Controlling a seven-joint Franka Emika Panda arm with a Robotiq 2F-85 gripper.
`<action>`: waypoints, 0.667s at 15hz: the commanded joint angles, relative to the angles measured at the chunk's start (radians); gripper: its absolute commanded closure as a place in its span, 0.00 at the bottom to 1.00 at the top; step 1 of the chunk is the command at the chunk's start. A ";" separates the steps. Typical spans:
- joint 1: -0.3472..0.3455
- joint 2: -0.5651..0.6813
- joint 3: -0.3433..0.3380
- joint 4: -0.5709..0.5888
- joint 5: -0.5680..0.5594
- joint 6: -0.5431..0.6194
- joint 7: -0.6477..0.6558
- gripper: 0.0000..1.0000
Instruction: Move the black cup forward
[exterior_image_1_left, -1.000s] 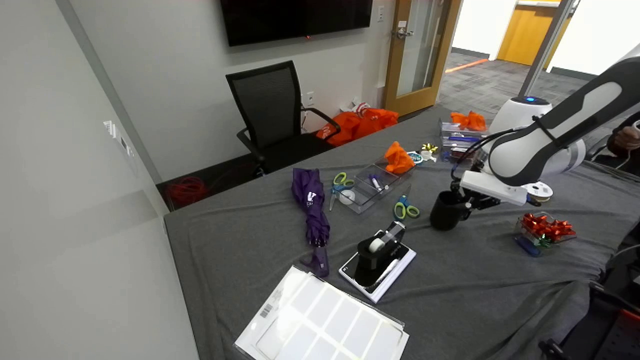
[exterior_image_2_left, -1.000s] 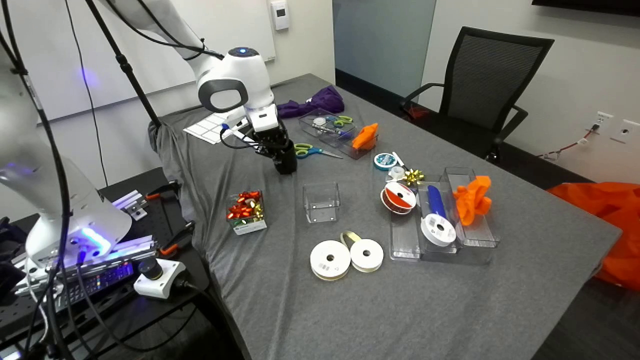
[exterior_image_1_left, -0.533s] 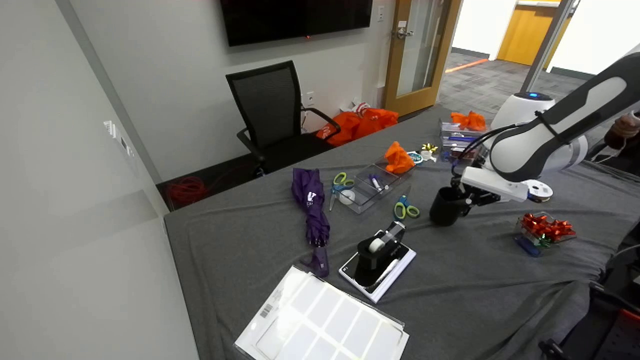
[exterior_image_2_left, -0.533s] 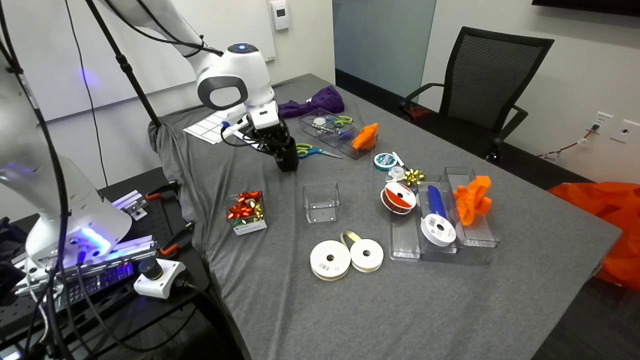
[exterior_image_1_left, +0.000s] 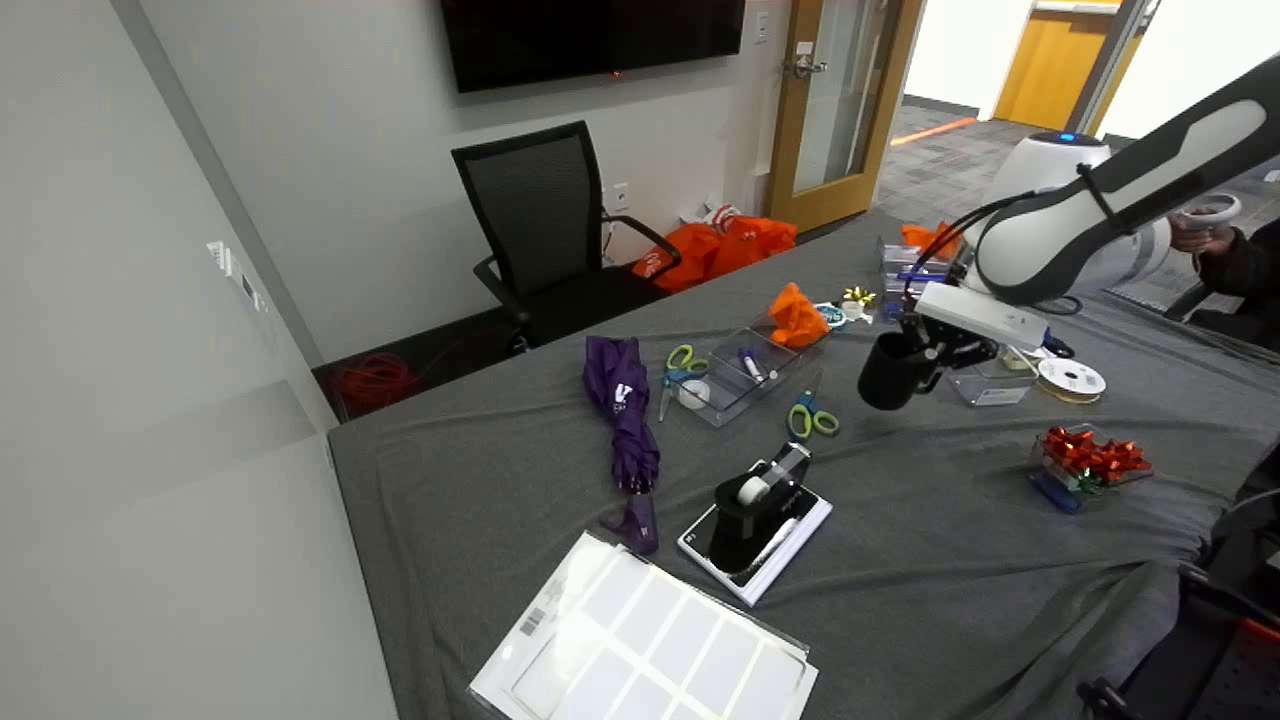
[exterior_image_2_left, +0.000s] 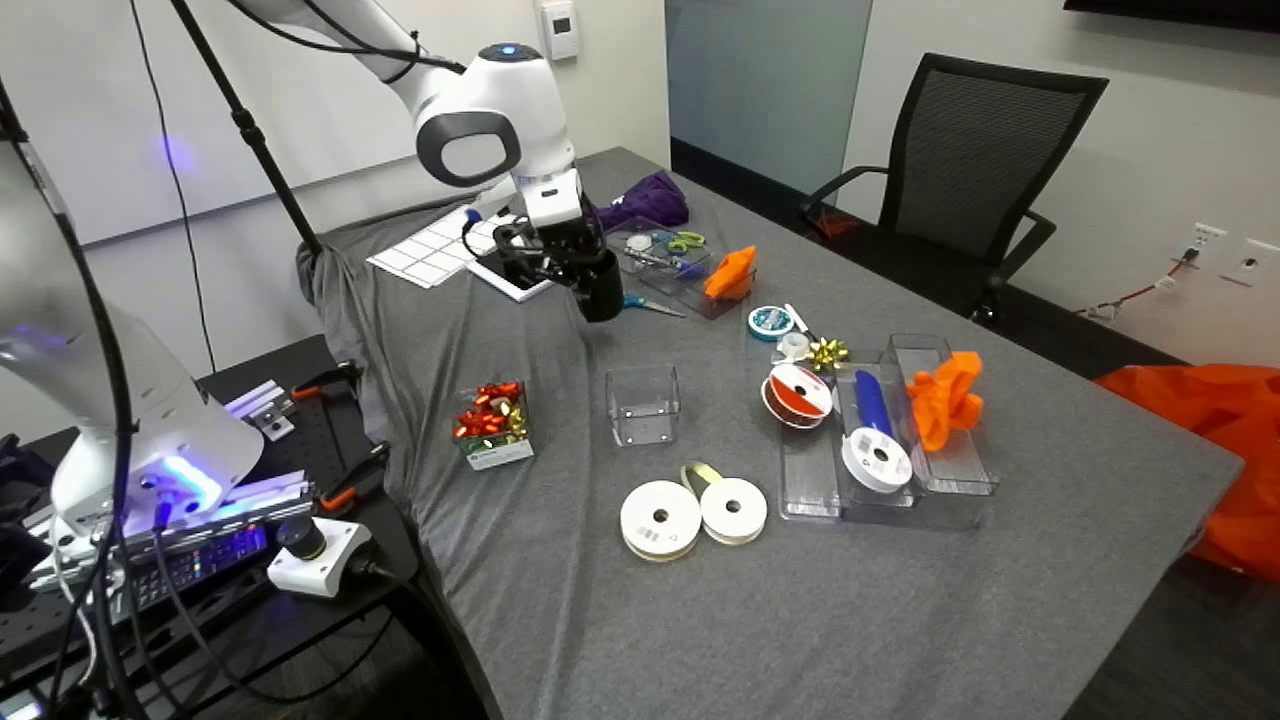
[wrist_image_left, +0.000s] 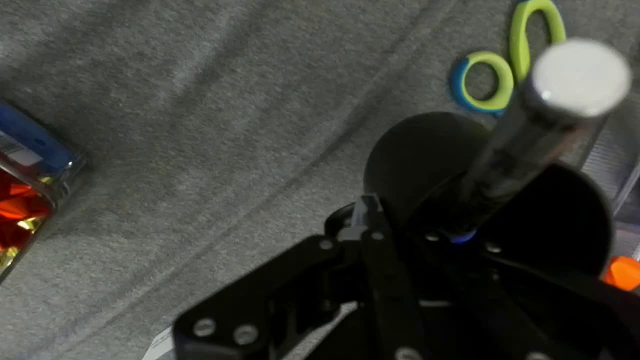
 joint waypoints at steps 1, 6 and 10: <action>0.007 0.024 -0.038 0.154 -0.032 -0.172 0.107 0.98; -0.022 0.123 -0.046 0.394 -0.021 -0.381 0.246 0.98; -0.038 0.200 -0.050 0.528 -0.024 -0.431 0.336 0.98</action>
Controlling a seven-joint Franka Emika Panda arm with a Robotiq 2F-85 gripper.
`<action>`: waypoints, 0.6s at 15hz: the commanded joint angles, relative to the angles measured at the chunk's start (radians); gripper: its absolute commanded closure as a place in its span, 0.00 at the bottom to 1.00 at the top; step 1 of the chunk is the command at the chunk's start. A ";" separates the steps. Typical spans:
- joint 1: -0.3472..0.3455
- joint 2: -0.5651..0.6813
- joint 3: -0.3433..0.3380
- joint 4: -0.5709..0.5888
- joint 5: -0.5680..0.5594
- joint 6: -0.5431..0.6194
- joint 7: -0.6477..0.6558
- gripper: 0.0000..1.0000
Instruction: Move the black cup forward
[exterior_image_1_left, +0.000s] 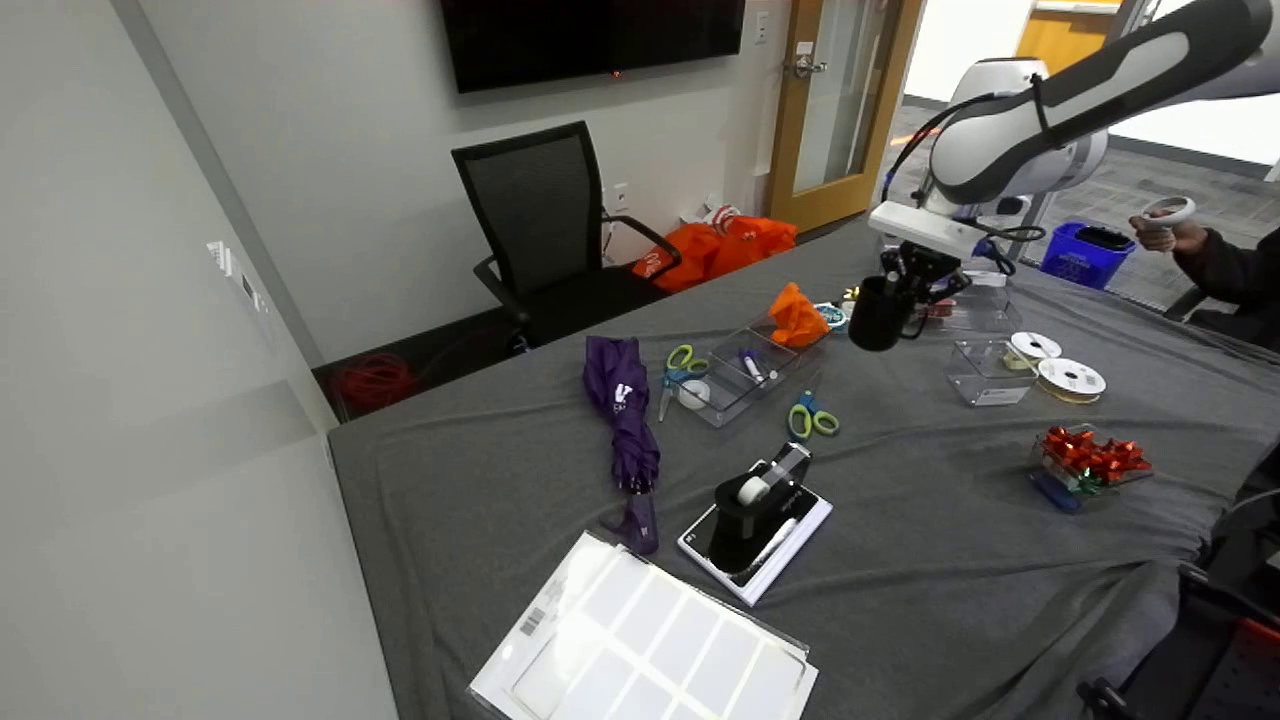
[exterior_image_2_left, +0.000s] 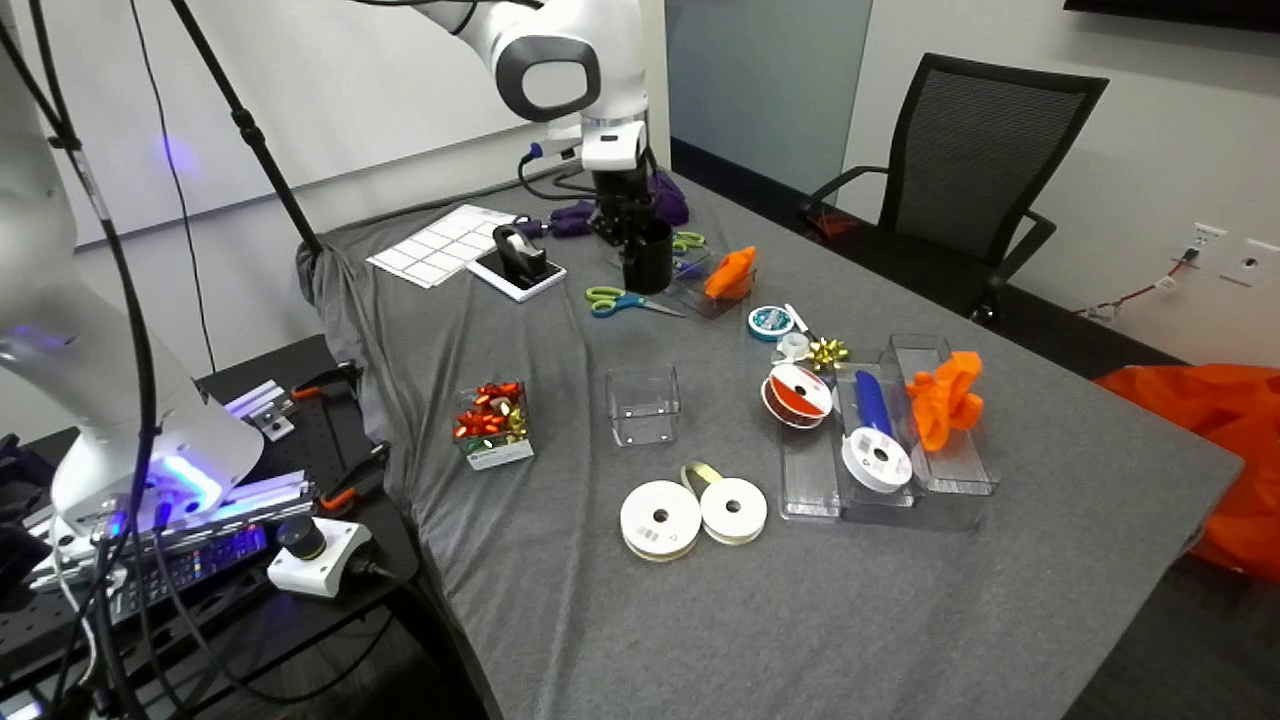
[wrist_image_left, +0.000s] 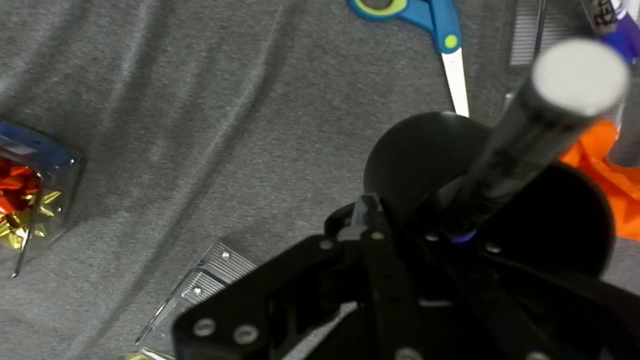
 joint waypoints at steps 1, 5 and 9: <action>-0.016 0.077 -0.006 0.134 -0.009 -0.060 0.055 0.98; -0.014 0.083 -0.003 0.107 -0.018 -0.018 0.047 0.94; -0.014 0.093 -0.005 0.117 -0.020 -0.018 0.048 0.94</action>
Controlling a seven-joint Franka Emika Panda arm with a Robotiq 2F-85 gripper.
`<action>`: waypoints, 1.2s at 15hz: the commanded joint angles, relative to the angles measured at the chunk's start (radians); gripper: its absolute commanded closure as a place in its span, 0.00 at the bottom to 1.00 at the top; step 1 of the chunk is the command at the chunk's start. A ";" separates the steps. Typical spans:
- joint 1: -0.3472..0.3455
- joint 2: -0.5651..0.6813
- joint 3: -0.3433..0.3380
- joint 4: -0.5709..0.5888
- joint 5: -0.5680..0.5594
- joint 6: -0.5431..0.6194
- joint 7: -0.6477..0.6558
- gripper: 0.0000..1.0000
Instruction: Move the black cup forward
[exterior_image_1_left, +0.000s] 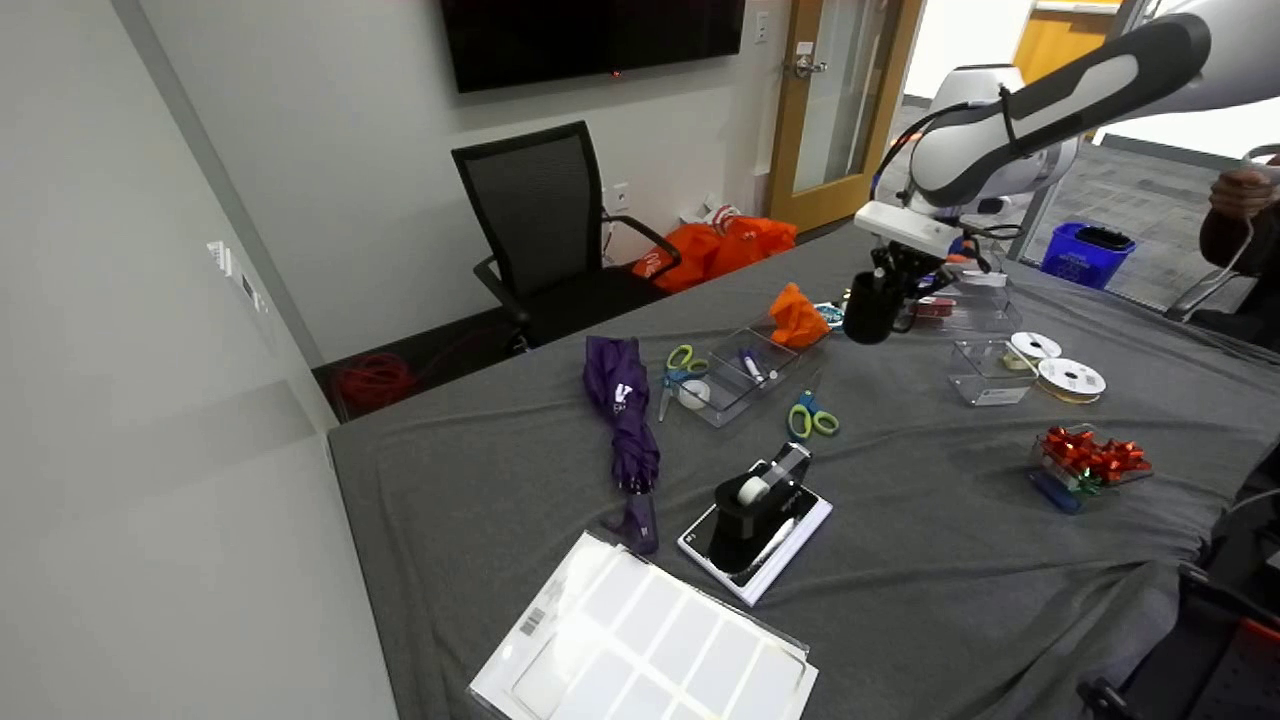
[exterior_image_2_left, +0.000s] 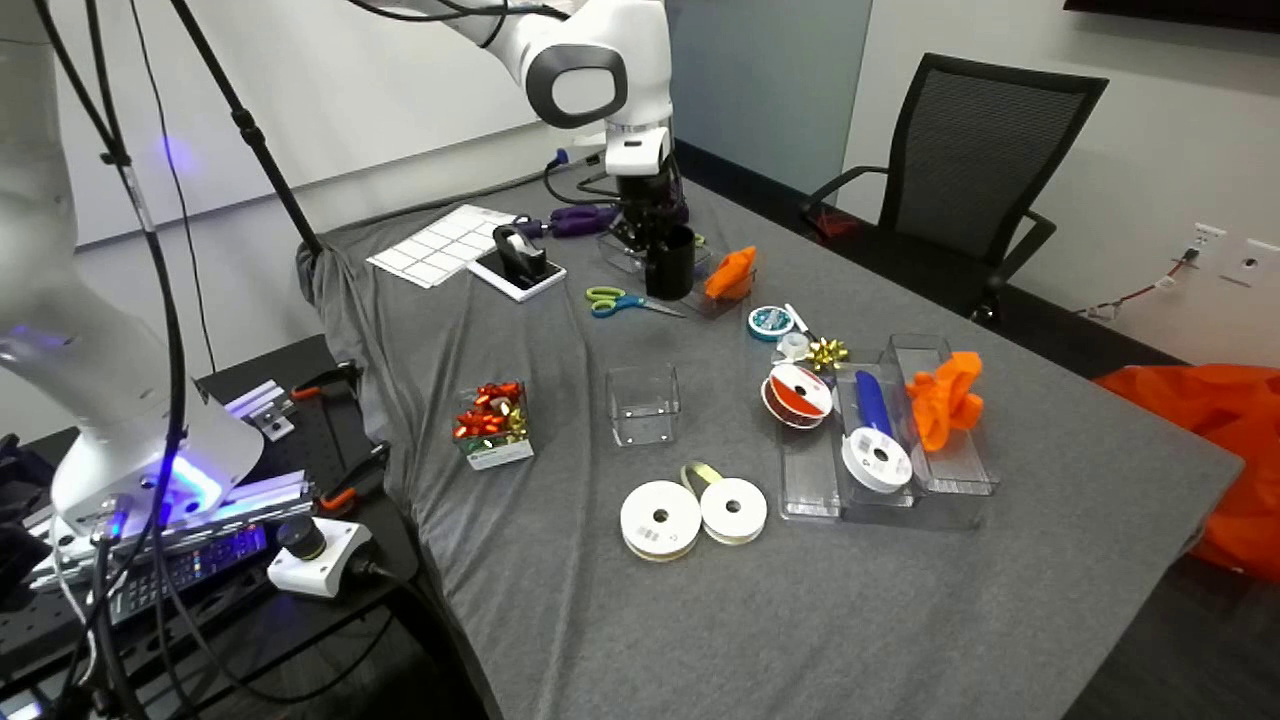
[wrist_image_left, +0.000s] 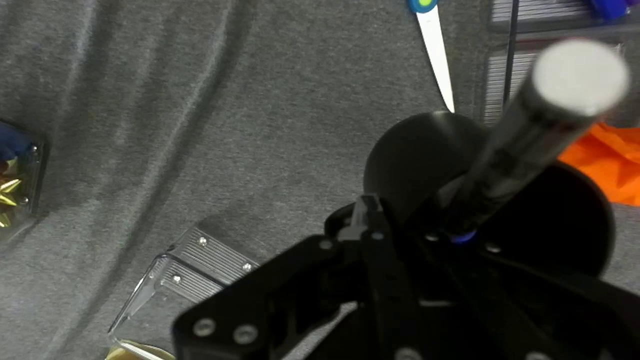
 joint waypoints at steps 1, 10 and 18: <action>-0.007 0.000 0.007 0.003 -0.005 -0.002 0.002 0.94; -0.132 0.102 0.013 0.031 0.102 0.069 -0.133 0.98; -0.170 0.179 0.026 0.045 0.218 0.184 -0.169 0.98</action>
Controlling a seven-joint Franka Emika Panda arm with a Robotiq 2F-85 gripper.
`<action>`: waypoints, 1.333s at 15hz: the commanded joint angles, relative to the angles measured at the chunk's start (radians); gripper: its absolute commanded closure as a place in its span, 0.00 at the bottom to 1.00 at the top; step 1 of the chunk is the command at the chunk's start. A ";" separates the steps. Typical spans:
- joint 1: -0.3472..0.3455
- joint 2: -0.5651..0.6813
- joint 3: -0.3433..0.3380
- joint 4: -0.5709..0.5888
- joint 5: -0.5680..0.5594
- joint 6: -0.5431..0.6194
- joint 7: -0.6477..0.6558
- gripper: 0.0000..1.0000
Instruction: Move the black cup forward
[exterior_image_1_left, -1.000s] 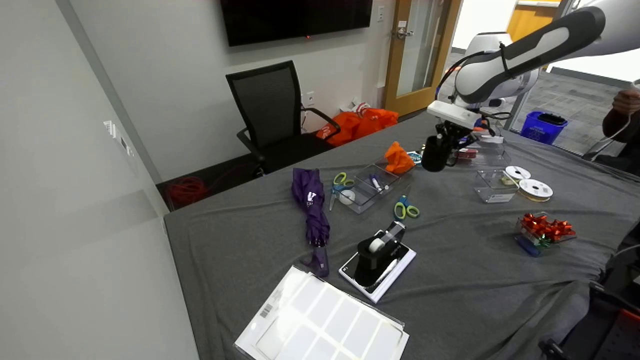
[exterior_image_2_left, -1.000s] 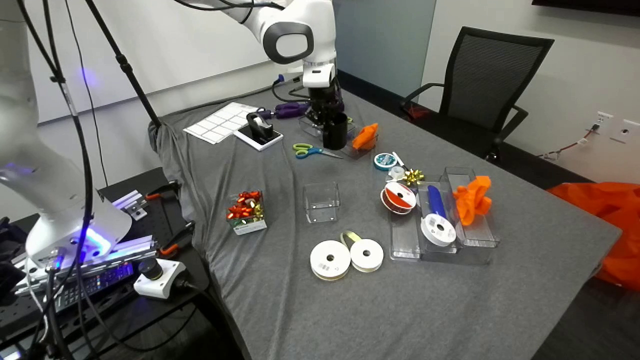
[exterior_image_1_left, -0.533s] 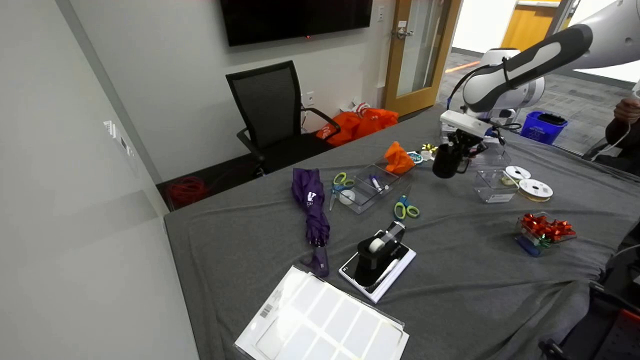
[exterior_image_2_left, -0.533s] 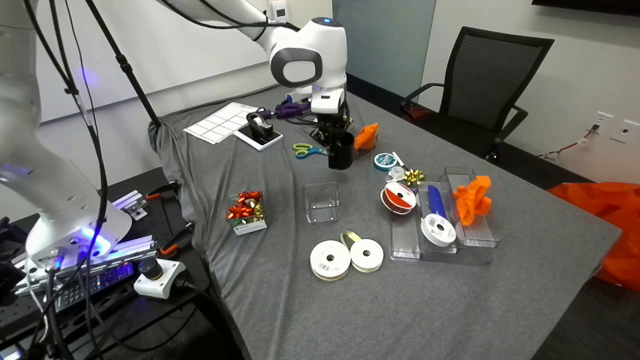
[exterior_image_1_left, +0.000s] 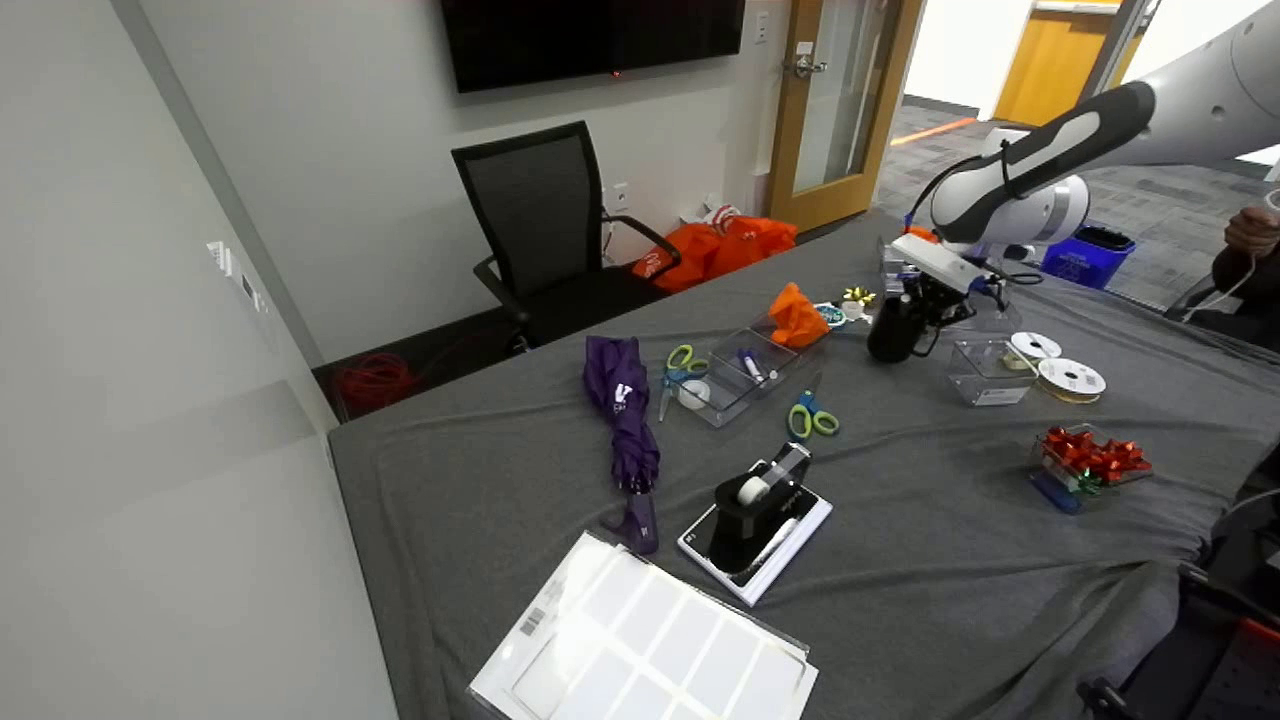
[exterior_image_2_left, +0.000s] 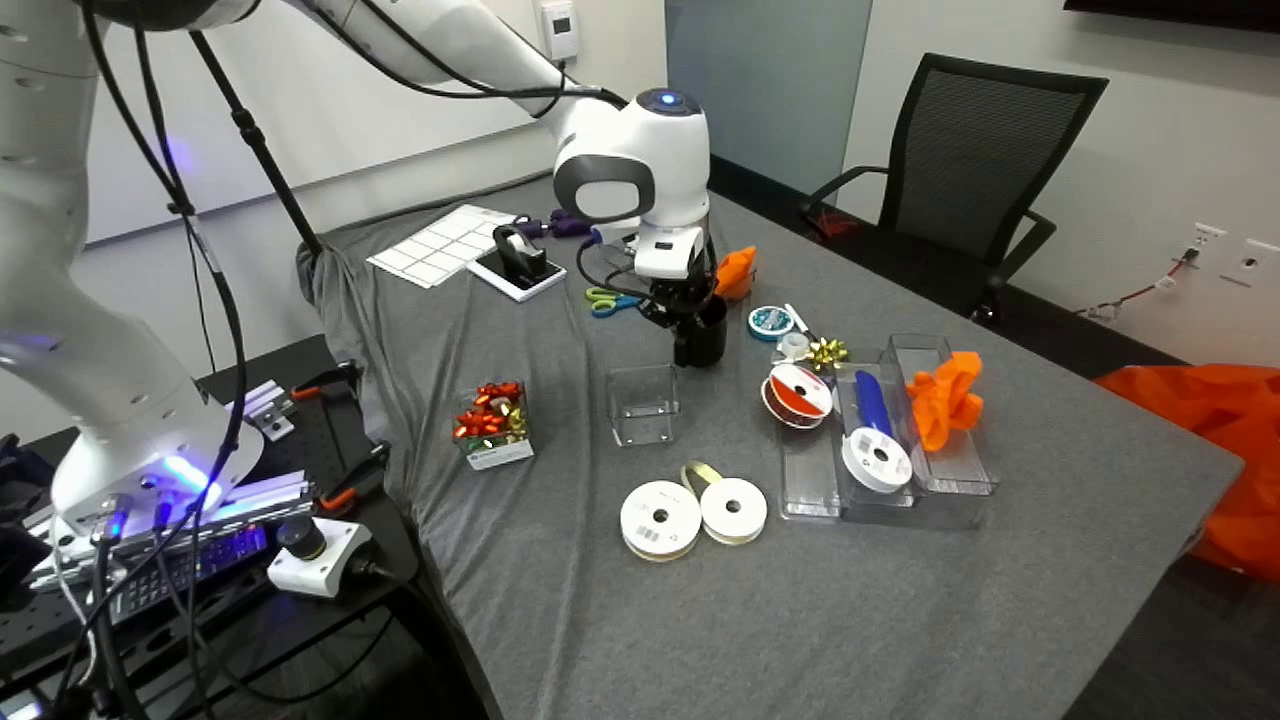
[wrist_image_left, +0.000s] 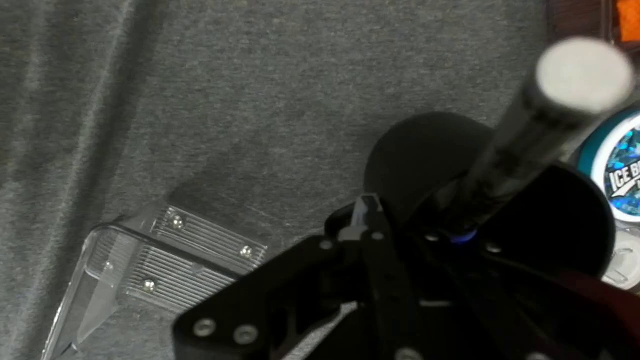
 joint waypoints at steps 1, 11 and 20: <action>-0.017 0.025 0.017 0.029 0.038 0.036 -0.026 0.98; -0.015 -0.003 0.010 0.025 0.027 0.020 -0.034 0.13; -0.047 -0.093 0.002 0.009 0.024 -0.141 -0.112 0.00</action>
